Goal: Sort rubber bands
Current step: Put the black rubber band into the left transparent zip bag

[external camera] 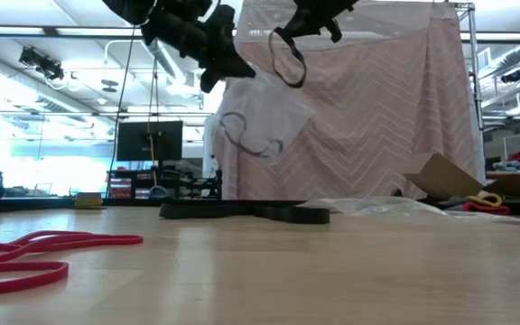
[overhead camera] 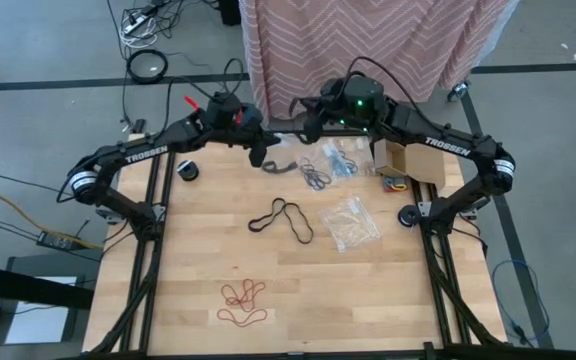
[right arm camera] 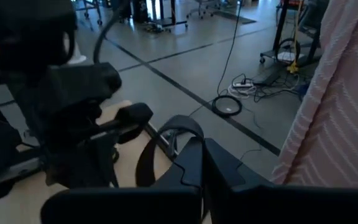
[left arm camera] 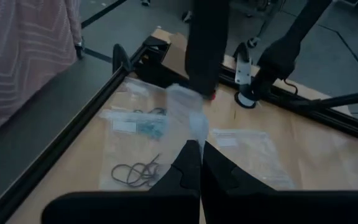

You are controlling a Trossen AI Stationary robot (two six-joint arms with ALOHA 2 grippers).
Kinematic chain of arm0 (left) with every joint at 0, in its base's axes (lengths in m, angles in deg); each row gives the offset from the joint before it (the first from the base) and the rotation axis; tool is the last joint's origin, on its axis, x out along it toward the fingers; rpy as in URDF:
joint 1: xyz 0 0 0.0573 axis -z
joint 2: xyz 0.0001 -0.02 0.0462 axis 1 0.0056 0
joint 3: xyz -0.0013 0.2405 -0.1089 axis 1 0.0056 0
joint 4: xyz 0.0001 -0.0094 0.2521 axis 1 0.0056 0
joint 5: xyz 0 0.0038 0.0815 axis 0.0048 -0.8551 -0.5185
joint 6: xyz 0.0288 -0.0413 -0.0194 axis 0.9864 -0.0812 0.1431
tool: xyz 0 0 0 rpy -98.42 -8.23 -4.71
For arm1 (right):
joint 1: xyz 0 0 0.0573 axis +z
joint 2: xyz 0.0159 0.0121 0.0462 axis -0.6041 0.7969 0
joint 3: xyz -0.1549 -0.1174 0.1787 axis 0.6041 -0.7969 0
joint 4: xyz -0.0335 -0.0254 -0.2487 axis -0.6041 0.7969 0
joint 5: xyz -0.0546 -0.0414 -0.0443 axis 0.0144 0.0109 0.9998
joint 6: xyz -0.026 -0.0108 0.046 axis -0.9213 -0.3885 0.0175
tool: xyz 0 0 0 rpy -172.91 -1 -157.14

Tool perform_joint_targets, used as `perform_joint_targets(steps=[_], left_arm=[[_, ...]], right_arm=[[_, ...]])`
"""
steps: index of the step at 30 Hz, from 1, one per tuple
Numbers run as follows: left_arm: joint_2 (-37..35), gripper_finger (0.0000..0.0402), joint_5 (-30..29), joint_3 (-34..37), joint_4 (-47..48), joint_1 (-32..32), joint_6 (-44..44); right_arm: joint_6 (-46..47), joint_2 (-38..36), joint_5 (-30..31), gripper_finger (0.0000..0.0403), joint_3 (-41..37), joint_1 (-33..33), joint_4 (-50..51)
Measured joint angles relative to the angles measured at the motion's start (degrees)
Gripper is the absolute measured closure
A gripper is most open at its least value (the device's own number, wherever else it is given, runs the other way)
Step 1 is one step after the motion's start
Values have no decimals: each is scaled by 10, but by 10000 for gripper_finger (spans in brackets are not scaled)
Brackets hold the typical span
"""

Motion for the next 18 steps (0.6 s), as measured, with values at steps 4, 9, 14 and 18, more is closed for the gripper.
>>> perform_joint_targets(steps=[4, 9, 14, 18], left_arm=[[0, 401, 8, 0, 1, 0, 0], [0, 401, 25, 0, -9, 0, 0], [0, 401, 26, 0, -12, 0, 0], [0, 401, 29, 0, -12, 0, 0]], right_arm=[[0, 0, -7, 403, 0, 0, -1], [0, 0, -7, 403, 0, 0, -2], [0, 0, -9, 403, 0, 0, -4], [2, 0, -12, 403, 0, 0, -5]])
